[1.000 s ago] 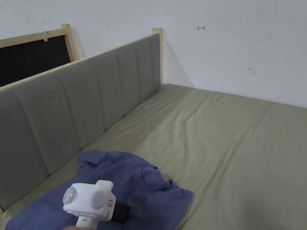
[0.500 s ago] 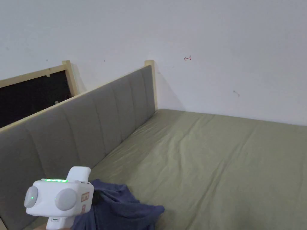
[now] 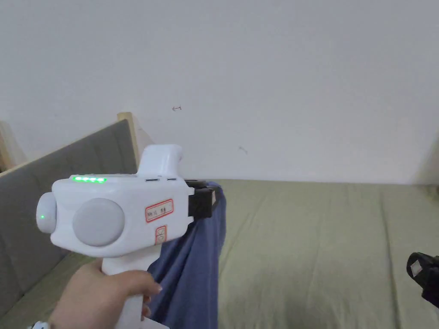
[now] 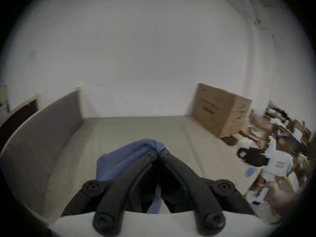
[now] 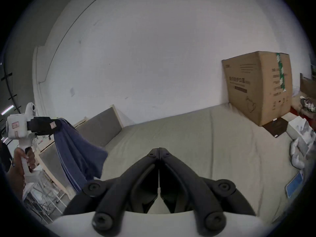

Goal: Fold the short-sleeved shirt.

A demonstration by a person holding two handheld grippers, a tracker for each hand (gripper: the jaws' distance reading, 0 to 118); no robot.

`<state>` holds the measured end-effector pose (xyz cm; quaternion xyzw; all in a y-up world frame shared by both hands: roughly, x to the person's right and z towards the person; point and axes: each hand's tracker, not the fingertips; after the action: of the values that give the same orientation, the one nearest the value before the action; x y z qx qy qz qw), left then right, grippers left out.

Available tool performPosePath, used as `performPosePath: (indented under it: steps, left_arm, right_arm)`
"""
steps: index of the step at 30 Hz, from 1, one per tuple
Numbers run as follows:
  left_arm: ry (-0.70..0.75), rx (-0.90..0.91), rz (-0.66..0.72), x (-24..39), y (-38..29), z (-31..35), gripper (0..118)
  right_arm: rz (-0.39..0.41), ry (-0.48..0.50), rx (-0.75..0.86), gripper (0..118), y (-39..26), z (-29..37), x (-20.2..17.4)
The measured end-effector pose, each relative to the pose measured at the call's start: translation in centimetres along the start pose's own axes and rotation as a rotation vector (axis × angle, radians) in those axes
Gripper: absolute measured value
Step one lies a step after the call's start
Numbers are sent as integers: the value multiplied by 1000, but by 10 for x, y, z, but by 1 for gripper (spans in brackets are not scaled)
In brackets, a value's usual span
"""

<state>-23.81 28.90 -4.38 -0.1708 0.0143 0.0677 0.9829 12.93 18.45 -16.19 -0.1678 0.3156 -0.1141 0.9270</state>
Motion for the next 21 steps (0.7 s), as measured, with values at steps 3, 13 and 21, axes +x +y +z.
performPosePath:
  steps: [3,13,21]
  left_arm:
    - [-113,-71,9,38,-11,-43,1]
    - [-294,-618,183,116,-118,-199,1]
    - [-294,-772,377,90,-174,-233,78]
  right_arm:
    - [-2,-42,10,0,4,14,18]
    - [-56,-136,-49,0,-17,19,63]
    - [-72,-145,-130,0,-36,6,70]
